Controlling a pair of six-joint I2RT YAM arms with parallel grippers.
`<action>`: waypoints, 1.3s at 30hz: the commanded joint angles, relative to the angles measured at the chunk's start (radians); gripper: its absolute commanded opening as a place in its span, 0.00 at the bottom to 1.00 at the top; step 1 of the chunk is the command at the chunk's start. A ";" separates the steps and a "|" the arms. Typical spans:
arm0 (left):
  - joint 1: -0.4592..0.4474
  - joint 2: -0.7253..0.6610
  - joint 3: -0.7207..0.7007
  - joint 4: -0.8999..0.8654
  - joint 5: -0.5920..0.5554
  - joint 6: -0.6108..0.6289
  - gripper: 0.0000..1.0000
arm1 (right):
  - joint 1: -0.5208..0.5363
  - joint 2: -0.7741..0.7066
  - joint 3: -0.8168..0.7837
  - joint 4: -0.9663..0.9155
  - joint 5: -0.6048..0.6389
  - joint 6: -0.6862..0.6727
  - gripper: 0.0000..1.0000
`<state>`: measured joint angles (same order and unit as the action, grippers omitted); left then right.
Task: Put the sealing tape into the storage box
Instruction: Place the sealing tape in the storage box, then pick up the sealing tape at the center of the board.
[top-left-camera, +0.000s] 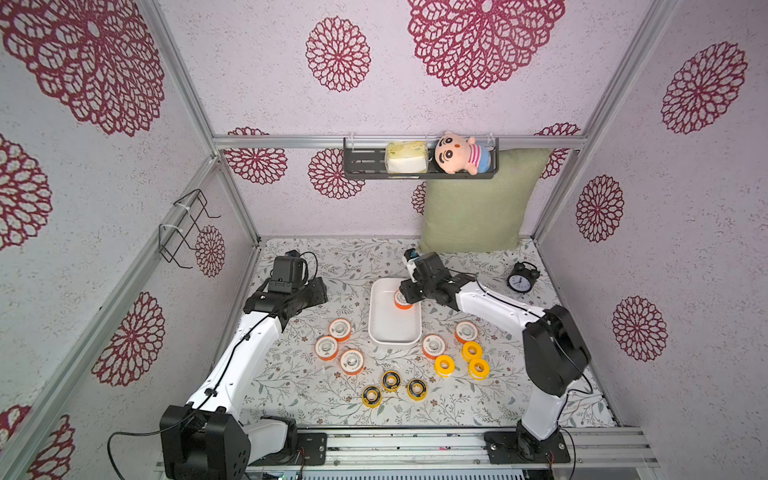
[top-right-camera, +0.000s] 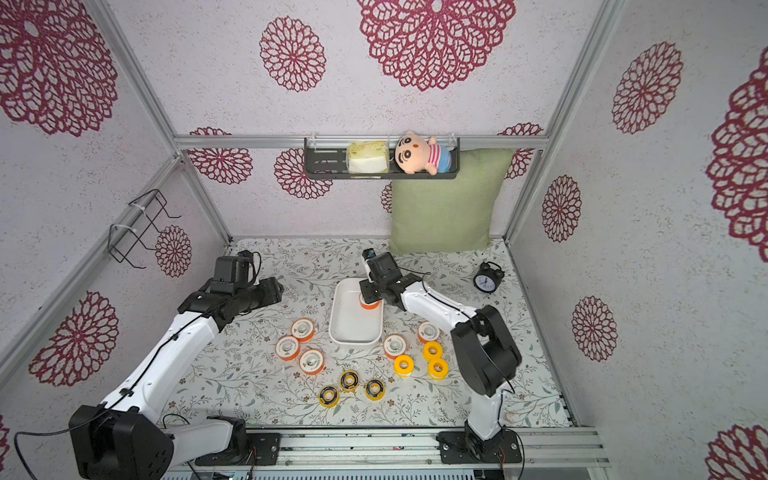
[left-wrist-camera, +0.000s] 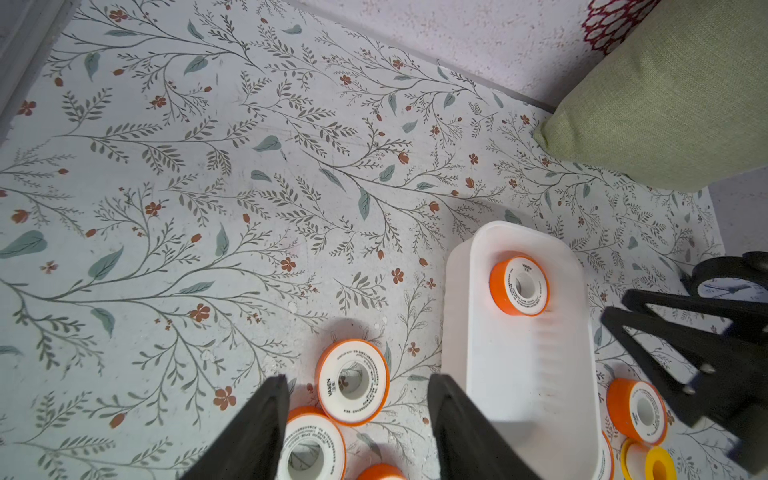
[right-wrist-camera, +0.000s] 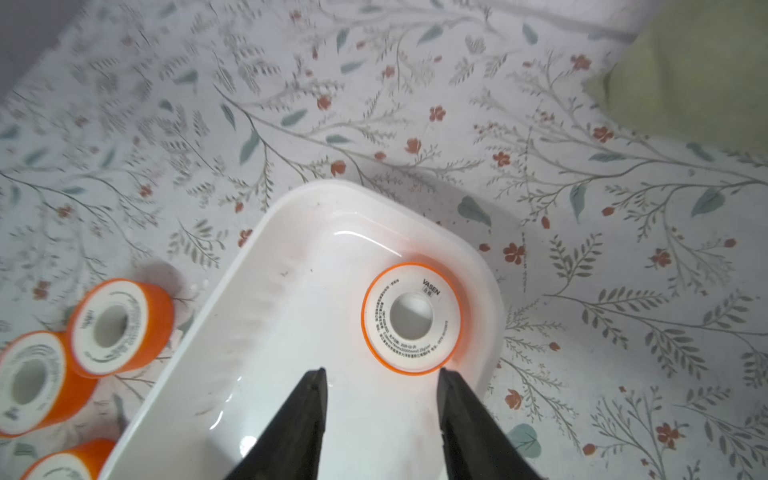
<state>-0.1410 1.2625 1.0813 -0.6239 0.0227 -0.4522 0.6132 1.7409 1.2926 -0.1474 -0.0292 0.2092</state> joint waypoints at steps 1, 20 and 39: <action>0.001 -0.015 -0.011 -0.017 -0.023 -0.004 0.61 | -0.068 -0.126 -0.133 0.225 -0.133 0.080 0.50; -0.079 0.129 -0.144 0.019 -0.053 -0.059 0.60 | -0.206 -0.375 -0.472 0.340 -0.194 0.155 0.51; -0.115 0.427 -0.043 0.030 -0.067 0.001 0.52 | -0.237 -0.403 -0.506 0.341 -0.185 0.162 0.51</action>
<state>-0.2531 1.6653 1.0176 -0.6113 -0.0368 -0.4671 0.3851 1.3766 0.7914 0.1688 -0.2134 0.3603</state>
